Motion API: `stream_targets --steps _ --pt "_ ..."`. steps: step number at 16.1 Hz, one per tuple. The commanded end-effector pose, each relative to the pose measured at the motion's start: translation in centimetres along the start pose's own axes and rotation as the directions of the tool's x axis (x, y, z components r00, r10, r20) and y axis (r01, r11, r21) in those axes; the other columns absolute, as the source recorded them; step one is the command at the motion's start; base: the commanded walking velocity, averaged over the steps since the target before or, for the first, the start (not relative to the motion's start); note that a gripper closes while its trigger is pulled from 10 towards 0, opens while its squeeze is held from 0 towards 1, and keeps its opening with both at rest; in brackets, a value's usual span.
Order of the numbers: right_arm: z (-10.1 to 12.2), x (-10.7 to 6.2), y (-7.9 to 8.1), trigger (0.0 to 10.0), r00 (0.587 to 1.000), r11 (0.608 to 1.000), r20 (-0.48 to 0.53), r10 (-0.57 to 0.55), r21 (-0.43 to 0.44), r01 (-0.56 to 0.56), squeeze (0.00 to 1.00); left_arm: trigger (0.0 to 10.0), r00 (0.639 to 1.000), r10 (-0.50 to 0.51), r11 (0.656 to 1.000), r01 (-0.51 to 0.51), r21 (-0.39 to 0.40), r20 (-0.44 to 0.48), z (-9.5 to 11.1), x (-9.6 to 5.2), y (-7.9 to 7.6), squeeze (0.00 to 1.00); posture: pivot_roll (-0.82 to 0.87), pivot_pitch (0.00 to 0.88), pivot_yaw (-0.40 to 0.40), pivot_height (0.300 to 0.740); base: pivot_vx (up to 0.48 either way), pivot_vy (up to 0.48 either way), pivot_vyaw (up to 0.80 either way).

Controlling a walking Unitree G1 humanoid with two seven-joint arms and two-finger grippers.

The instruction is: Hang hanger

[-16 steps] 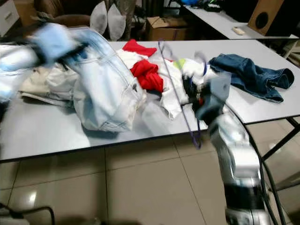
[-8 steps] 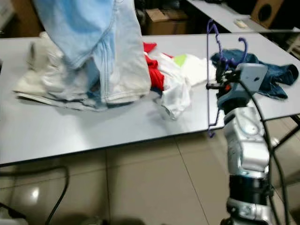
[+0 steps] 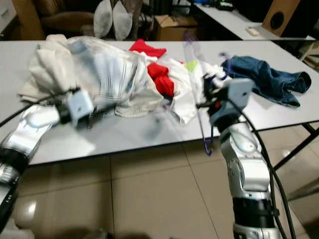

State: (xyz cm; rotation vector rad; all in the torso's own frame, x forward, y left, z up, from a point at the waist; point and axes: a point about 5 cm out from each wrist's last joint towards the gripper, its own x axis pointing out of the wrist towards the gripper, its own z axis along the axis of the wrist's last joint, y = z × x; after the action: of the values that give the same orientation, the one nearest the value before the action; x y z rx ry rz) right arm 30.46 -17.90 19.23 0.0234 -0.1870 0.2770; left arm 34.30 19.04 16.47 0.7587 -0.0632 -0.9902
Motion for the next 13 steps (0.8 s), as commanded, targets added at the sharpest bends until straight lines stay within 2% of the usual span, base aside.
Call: stream_targets --steps 1,2,3,4,5,6,7,8,9,10,12,13 --pt "0.4 -0.4 0.0 10.0 0.998 0.998 -0.005 0.056 -0.011 -0.056 0.00 0.0 0.986 -0.167 0.984 0.166 -0.068 0.001 0.5 -0.1 -1.5 0.00 -0.12 0.000 -0.054 0.740 0.000 0.000 0.00" --pt "0.3 -0.8 0.0 10.0 0.994 0.994 -0.029 0.105 -0.017 -0.105 0.00 0.0 0.951 -0.304 0.947 0.296 -0.127 -0.051 0.0 -0.9 -3.2 0.00 -0.12 0.000 -0.054 0.740 0.000 0.000 0.00" --pt "0.1 -1.1 0.1 10.0 0.988 0.989 -0.050 0.146 -0.021 -0.147 0.00 0.0 0.923 -0.374 0.923 0.360 -0.137 -0.090 -0.2 -1.5 -4.2 0.00 -0.12 0.000 -0.053 0.740 0.000 0.000 0.00" --pt "0.0 -1.3 0.2 10.0 0.985 0.986 -0.064 0.162 -0.036 -0.165 0.00 0.0 0.924 -0.370 0.926 0.359 -0.117 -0.094 -0.2 -1.4 -4.6 0.00 -0.13 0.000 -0.049 0.740 0.000 0.000 0.00" --pt "-0.2 -1.6 0.0 10.0 0.987 0.989 -0.072 0.140 -0.029 -0.143 0.00 0.0 0.941 -0.328 0.943 0.320 -0.087 -0.086 -0.2 -0.8 -4.9 0.00 -0.14 0.000 -0.045 0.740 0.000 0.000 0.00" --pt "-0.5 -1.8 -0.5 10.0 0.994 0.996 -0.078 0.082 -0.015 -0.083 0.00 1.2 0.947 -0.302 0.953 0.295 -0.070 -0.109 -0.5 -0.6 -5.5 0.00 -0.15 0.000 -0.042 0.740 0.000 0.000 0.00" --pt "-0.6 -1.9 -0.7 10.0 0.995 0.998 -0.080 0.054 -0.011 -0.055 0.00 1.2 0.947 -0.294 0.956 0.287 -0.069 -0.128 -0.7 -0.7 -5.7 0.00 -0.15 0.000 -0.042 0.740 0.000 0.000 0.00" --pt "-0.8 -2.1 -1.1 10.0 0.996 1.000 -0.084 -0.003 0.016 0.005 0.00 10.0 0.951 -0.266 0.964 0.261 -0.050 -0.157 -0.8 -1.0 -6.1 0.00 -0.16 0.000 -0.041 0.740 0.000 0.000 0.00" --pt "-1.0 -2.3 -1.2 10.0 0.996 0.999 -0.088 -0.025 0.038 0.029 0.00 10.0 0.957 -0.256 0.966 0.247 -0.077 -0.139 -0.4 -1.4 -6.4 0.00 -0.16 0.000 -0.042 0.740 0.000 0.000 0.00" --pt "-1.0 -2.4 -0.9 10.0 0.996 0.999 -0.092 -0.011 0.039 0.014 0.00 10.0 0.962 -0.254 0.963 0.241 -0.120 -0.103 -0.2 -2.2 -6.5 1.00 -0.16 0.000 -0.042 0.740 0.000 0.000 0.00" --pt "-0.8 -2.3 -0.7 10.0 0.996 0.999 -0.089 0.007 0.035 -0.003 0.00 10.0 0.947 -0.307 0.939 0.285 -0.193 -0.093 -0.3 -3.6 -7.2 1.00 -0.16 0.000 -0.048 0.740 0.000 0.000 0.00" --pt "-0.7 -2.3 -0.9 10.0 0.996 0.999 -0.088 -0.001 0.036 0.004 0.00 10.0 0.936 -0.337 0.919 0.304 -0.253 -0.100 -0.6 -4.4 -7.7 1.00 -0.16 0.000 -0.050 0.740 0.000 0.000 0.00"
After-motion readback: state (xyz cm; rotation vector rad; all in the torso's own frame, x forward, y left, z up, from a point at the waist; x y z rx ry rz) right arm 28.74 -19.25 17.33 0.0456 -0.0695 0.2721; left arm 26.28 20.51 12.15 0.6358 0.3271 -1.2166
